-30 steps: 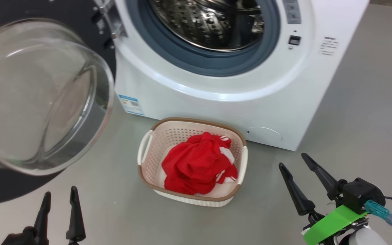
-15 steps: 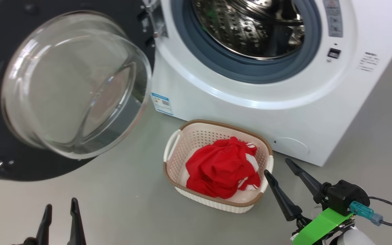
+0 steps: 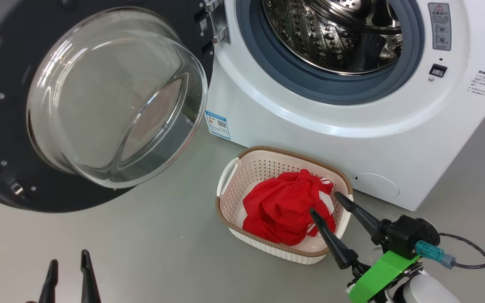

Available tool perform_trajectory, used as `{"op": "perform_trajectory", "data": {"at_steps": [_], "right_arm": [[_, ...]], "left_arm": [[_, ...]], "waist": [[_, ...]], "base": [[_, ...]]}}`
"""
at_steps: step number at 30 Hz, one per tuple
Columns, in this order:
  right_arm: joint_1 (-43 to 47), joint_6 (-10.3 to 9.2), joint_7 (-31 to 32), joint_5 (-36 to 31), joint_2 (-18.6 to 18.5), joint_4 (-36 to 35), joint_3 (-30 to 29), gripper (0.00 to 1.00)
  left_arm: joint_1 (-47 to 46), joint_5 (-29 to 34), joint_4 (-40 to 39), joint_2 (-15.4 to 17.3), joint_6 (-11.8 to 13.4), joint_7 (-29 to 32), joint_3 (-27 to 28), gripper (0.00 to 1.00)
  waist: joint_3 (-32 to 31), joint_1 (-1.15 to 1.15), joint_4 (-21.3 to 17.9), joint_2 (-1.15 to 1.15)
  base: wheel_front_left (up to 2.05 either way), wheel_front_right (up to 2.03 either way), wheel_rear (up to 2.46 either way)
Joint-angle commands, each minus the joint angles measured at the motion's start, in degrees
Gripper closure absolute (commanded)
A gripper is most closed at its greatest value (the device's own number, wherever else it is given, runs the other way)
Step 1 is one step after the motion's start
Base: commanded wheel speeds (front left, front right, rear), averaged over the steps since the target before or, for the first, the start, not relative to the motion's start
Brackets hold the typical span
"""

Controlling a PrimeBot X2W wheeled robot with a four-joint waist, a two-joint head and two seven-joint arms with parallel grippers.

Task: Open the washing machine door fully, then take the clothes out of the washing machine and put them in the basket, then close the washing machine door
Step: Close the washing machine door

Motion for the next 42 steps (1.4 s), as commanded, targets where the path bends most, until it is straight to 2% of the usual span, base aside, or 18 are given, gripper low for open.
{"op": "perform_trajectory", "data": {"at_steps": [1, 7, 8, 9, 10, 11, 12, 18, 22, 25, 29, 34, 37, 42], "right_arm": [[-1.53, 0.09, -0.68, 0.51, -0.20, -1.14, 1.08, 0.00], [-1.70, 0.09, -0.68, 0.87, -0.26, -1.01, 1.28, 0.00], [-1.64, 0.09, -0.68, 0.89, -0.25, -1.01, 1.21, 0.00], [-1.54, 0.09, -0.68, 0.91, -0.23, -1.03, 1.10, 0.00], [-1.45, 0.09, -0.68, 0.90, -0.21, -1.05, 0.99, 0.00], [-1.45, 0.09, -0.68, 0.90, -0.21, -1.05, 0.99, 0.00], [-1.33, 0.09, -0.68, 0.89, -0.19, -1.08, 0.85, 0.00], [-0.18, 0.09, -0.68, 0.60, 0.09, -1.48, -0.79, 0.00], [1.09, 0.09, -0.68, 0.31, 0.35, -1.86, -2.33, 0.00], [2.21, 0.09, -0.68, 0.06, 0.68, -2.14, -3.46, 0.00], [3.60, 0.09, -0.68, -0.38, 1.07, -2.53, -5.04, 0.00], [4.92, 0.09, -0.68, -1.04, 1.44, -3.21, -6.90, 0.00], [5.13, 0.09, -0.68, -1.40, 1.49, -3.56, -7.43, 0.00], [4.97, 0.09, -0.68, -1.74, 1.29, -3.97, -7.91, 0.00]], "left_arm": [[-0.34, -0.56, -1.71, 0.87, 0.58, -0.31, 1.82, 0.00], [-0.41, -1.44, -2.67, 0.87, 0.81, -0.31, 1.61, 0.00], [-0.52, -1.86, -2.96, 0.87, 0.73, -0.31, 1.63, 0.20], [-0.70, -2.25, -3.38, 0.87, 0.60, -0.31, 1.72, 0.56], [-0.85, -2.66, -3.76, 0.87, 0.45, -0.31, 1.84, 0.83], [-0.85, -2.66, -3.76, 0.87, 0.45, -0.31, 1.84, 0.83], [-1.08, -3.13, -4.22, 0.87, 0.23, -0.31, 2.05, 1.00], [-3.88, -5.77, -8.59, 0.87, -1.89, -0.31, 5.33, 1.00], [-8.33, -6.60, -12.55, 0.87, -4.19, -0.31, 10.05, 1.00], [-12.89, -9.45, -13.45, 1.72, -5.63, -0.31, 13.77, 1.00], [-20.56, -15.92, -10.67, 7.05, -6.42, 0.08, 17.17, 1.00], [-32.11, -27.66, -1.75, 14.75, -6.71, 4.38, 21.32, 1.00], [-38.08, -32.62, 5.74, 19.38, -6.75, 8.19, 22.67, 1.00], [-46.30, -40.42, 18.94, 24.68, -6.70, 17.96, 23.36, 1.00]], "waist": [[0.04, 0.00, 0.02, 0.00], [-0.03, 0.00, 0.01, 0.00], [-0.05, 0.00, 0.00, 0.00], [-0.06, 0.00, -0.02, 0.00], [-0.08, 0.00, -0.03, 0.00], [-0.08, 0.00, -0.03, 0.00], [-0.08, 0.00, -0.05, 0.00], [-0.21, 0.00, -0.15, 0.00], [-0.31, 0.00, -0.20, 0.00], [-0.47, 0.00, -0.27, 0.00], [-0.41, 0.00, -0.38, 0.00], [0.02, 0.00, -0.50, 0.00], [0.65, 0.00, -1.07, 0.00], [1.84, 0.00, -1.85, 0.00]], "base": [[0.00, 0.00, 0.00], [0.00, 0.00, 0.00], [0.00, 0.00, 0.00], [0.00, 0.00, 0.00], [0.00, 0.00, 0.00], [0.00, 0.00, 0.00], [0.00, 0.00, 0.00], [0.00, 0.00, 0.00], [0.00, 0.00, 0.00], [0.00, 0.00, 0.00], [0.00, 0.00, 0.00], [0.00, 0.00, 0.00], [0.00, 0.00, 0.00], [0.00, 0.00, 0.00]]}}
